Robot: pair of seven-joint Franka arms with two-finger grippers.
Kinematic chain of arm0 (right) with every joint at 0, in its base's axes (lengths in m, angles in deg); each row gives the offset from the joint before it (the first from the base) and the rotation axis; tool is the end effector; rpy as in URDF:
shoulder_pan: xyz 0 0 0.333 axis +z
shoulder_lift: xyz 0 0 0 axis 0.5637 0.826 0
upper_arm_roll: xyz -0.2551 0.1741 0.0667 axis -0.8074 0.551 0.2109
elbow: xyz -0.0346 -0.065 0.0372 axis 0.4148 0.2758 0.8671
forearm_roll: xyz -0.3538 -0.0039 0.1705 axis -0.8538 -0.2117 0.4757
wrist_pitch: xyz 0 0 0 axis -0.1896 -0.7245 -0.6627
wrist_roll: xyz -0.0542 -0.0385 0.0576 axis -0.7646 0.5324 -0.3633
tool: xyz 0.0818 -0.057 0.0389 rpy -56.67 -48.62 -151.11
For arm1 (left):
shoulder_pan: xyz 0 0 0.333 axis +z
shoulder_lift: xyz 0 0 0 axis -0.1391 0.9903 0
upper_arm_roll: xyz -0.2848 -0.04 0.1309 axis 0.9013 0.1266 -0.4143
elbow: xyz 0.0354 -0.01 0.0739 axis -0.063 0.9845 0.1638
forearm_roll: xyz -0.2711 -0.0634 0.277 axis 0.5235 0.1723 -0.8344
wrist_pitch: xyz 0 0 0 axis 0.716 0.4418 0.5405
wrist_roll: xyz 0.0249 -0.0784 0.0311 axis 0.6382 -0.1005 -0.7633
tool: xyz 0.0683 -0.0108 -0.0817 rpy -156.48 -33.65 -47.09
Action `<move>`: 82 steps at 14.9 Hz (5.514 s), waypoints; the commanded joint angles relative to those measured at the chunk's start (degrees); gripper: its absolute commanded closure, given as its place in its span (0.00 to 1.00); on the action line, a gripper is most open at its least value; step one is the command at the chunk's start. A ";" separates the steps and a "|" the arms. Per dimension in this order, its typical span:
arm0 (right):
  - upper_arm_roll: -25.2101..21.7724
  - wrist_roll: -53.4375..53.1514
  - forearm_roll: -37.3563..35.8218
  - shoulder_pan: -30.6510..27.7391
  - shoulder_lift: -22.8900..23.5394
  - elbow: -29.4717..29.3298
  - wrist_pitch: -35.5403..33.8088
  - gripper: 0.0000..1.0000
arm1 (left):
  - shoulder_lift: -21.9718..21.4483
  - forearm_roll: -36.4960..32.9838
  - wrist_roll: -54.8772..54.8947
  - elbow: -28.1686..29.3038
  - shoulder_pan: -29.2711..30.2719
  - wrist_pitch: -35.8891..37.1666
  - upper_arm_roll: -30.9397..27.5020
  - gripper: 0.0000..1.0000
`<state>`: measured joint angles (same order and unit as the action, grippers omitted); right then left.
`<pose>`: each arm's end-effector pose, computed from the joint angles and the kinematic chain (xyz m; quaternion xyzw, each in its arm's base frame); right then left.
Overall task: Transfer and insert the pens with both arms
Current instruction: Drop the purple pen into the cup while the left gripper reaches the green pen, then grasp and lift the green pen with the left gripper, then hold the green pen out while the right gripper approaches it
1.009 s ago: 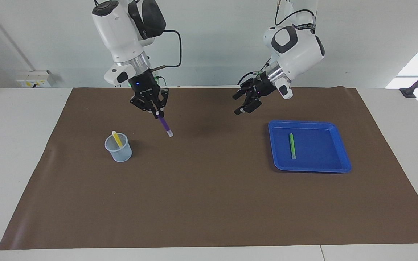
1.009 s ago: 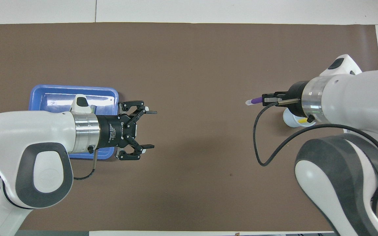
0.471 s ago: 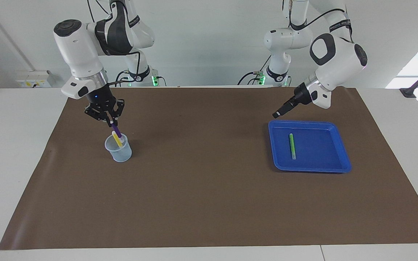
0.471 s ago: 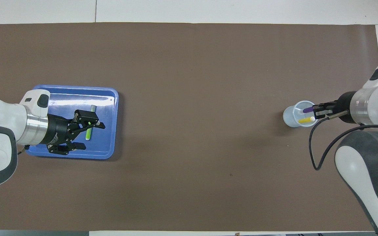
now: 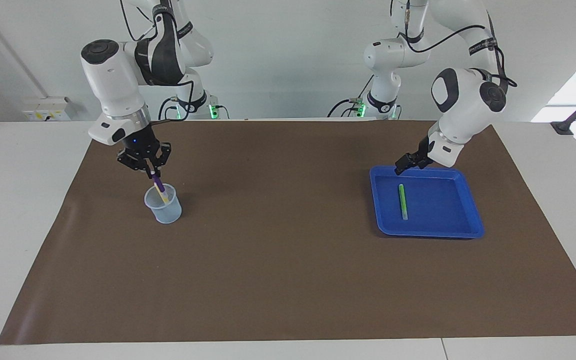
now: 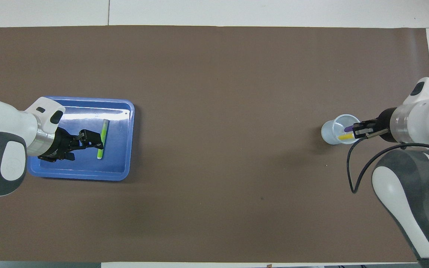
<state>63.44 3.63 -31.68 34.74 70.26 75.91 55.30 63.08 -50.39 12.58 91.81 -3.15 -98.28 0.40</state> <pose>0.5229 0.0124 0.4684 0.9902 0.1223 0.0666 0.0094 0.5096 -0.0645 0.4009 0.9890 0.1105 -0.0692 0.0695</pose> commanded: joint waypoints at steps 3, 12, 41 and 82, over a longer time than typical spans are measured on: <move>0.65 0.58 -1.09 -1.30 2.72 1.72 5.70 1.00 | 0.42 -1.89 1.05 -2.91 -0.36 -1.28 0.21 0.00; 0.65 0.84 -1.00 -1.65 6.24 2.60 9.23 1.00 | -0.29 -1.98 6.30 -1.78 -0.01 -5.22 0.21 0.00; 0.56 -0.39 -0.13 -2.89 2.29 -6.52 -3.58 0.00 | 14.22 -11.64 19.07 -1.95 -2.03 -15.08 0.04 0.84; 15.24 -34.73 42.33 2.63 0.53 -17.54 -5.49 0.00 | -7.31 54.97 -66.53 -0.64 -18.20 -9.45 2.41 1.00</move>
<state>78.00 -28.14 9.25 35.21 72.87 54.64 44.60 57.39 2.79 -51.83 89.48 -20.85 -106.40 3.43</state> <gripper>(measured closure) 0.000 0.833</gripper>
